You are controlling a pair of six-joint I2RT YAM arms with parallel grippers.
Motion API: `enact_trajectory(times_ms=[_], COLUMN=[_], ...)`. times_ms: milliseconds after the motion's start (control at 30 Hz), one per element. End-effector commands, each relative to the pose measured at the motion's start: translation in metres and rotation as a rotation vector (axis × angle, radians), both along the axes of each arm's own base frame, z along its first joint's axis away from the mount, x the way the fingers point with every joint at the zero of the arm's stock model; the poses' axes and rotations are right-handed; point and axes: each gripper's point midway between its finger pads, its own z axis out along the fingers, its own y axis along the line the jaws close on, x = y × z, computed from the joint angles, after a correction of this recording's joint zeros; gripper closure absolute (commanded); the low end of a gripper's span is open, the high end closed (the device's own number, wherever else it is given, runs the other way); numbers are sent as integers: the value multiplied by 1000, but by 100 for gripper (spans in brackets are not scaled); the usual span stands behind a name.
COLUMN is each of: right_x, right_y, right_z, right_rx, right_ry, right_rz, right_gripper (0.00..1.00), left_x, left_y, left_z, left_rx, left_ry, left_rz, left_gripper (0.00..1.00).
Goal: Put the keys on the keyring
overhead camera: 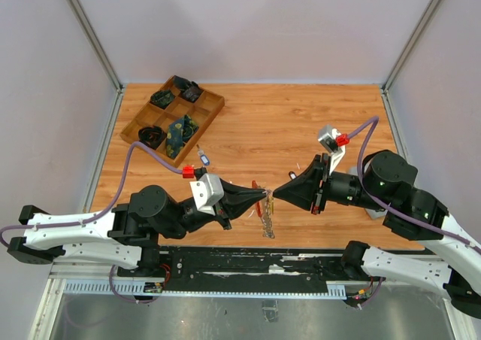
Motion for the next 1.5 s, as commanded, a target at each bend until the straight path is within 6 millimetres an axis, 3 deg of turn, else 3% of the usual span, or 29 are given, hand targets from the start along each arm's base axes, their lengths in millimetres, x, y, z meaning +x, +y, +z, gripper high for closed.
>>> enact_trajectory(times_ms=[0,533,733,900,1000,1167,1233,1467], right_x=[-1,1,4,4,2,-17,-26,-36], right_y=[-6,4,-13,-28,-31,-21,-15,-1], right_z=[-1,-13,3,21,31,48,53,56], right_rx=[-24,-82,-64,-34,-12,51,71,75], right_ry=[-8,-3,-120,-277,-373,-514,-552,-608], right_rz=[-16,9,-27,-46,-27,110,175,292], right_gripper=[99,99,79,73,72,90,92,83], left_x=[0,-2,-2,-1,-1,-4,-6,-13], left_y=[7,4,4,7,10,13,14,13], left_z=[23,25,26,30,36,46,50,57], left_rx=[-90,-90,-98,-126,-156,-208,-226,-255], left_ry=[0,-7,-4,4,13,26,27,24], left_rz=[6,-8,-5,1,2,-15,-32,-72], left_gripper=[99,99,99,100,99,100,100,100])
